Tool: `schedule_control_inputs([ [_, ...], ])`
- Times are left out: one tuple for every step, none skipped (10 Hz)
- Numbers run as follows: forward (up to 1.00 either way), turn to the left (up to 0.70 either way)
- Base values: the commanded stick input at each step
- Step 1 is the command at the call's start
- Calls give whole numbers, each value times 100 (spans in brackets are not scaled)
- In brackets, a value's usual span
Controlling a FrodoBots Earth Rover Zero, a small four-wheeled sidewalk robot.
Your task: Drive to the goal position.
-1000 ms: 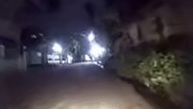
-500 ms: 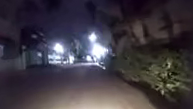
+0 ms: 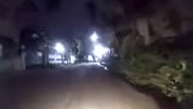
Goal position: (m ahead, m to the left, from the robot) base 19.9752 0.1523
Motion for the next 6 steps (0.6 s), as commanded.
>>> schedule_control_inputs([
  [70, 0],
  [70, 0],
  [70, 0],
  [70, 0],
  [70, 0],
  [70, 0],
])
